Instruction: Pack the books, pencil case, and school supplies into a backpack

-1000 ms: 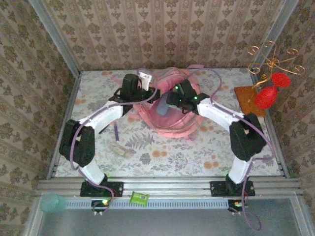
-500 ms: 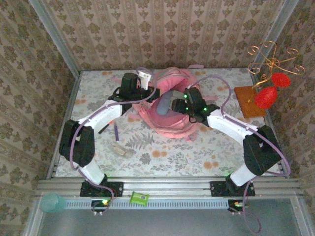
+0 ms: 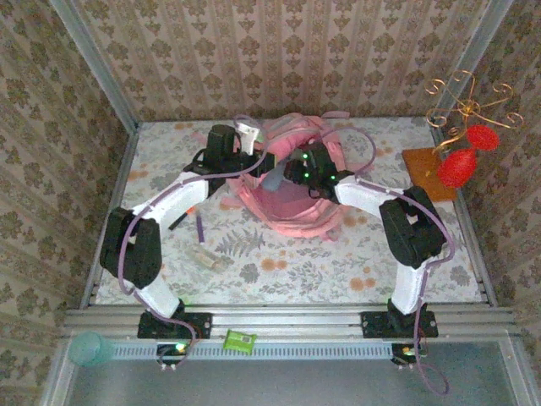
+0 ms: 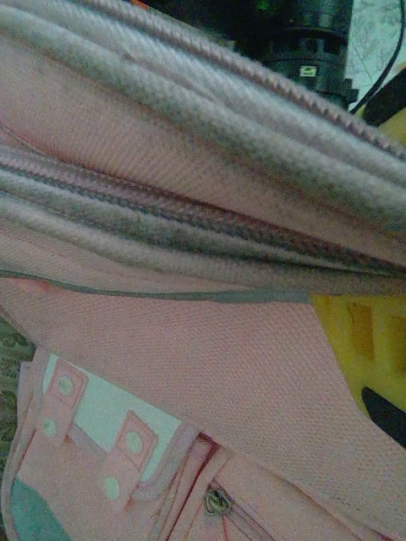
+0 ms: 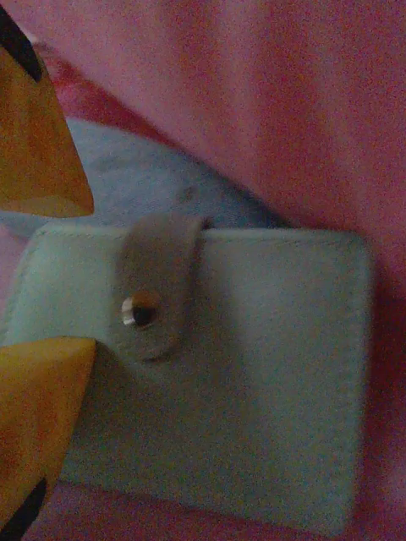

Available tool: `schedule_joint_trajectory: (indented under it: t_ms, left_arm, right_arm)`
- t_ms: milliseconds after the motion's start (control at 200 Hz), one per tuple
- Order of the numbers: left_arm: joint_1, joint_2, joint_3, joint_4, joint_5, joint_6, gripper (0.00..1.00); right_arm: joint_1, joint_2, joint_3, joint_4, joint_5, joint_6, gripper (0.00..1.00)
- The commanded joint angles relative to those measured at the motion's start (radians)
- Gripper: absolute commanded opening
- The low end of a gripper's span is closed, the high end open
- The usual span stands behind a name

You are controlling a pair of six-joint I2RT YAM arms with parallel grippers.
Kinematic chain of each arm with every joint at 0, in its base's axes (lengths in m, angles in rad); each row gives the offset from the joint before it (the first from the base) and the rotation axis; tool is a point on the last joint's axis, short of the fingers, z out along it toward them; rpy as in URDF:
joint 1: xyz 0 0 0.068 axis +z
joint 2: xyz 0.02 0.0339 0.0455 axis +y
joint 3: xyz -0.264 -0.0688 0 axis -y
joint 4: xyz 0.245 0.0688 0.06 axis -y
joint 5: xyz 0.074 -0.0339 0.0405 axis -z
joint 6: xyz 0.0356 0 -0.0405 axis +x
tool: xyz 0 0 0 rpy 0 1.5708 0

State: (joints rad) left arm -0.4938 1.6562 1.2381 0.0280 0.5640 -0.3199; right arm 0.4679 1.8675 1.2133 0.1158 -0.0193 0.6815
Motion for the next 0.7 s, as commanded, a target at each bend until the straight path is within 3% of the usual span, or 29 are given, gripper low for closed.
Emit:
schedule_joint_trajectory:
  t_ms: [0,250,375,560,635,695]
  left_arm:
    - [-0.025,-0.113,0.027,0.05,0.104,-0.053,0.0]
    - [-0.158,-0.119,-0.033,0.021,-0.171,-0.024,0.0]
    - [-0.246,-0.059,-0.022,0.027,-0.242,-0.007,0.1]
    - [-0.302,0.012,0.013,-0.013,-0.195,0.029,0.49]
    - [-0.303,-0.032,-0.015,-0.022,-0.147,0.065,0.78]
    - [-0.302,-0.076,-0.042,-0.034,-0.108,0.098,0.85]
  right_arm:
    - [-0.008,-0.118,-0.083,0.096,-0.011,-0.037,0.45]
    - [-0.024,-0.573,-0.41,-0.154,0.075,-0.119,0.56]
    - [-0.067,-0.746,-0.461,-0.369,0.148,-0.119,0.6]
    - [-0.125,-0.908,-0.482,-0.437,0.142,-0.087,0.63]
    - [-0.124,-0.939,-0.482,-0.417,0.108,-0.075,0.64]
    - [-0.123,-0.949,-0.491,-0.381,0.075,-0.065,0.65]
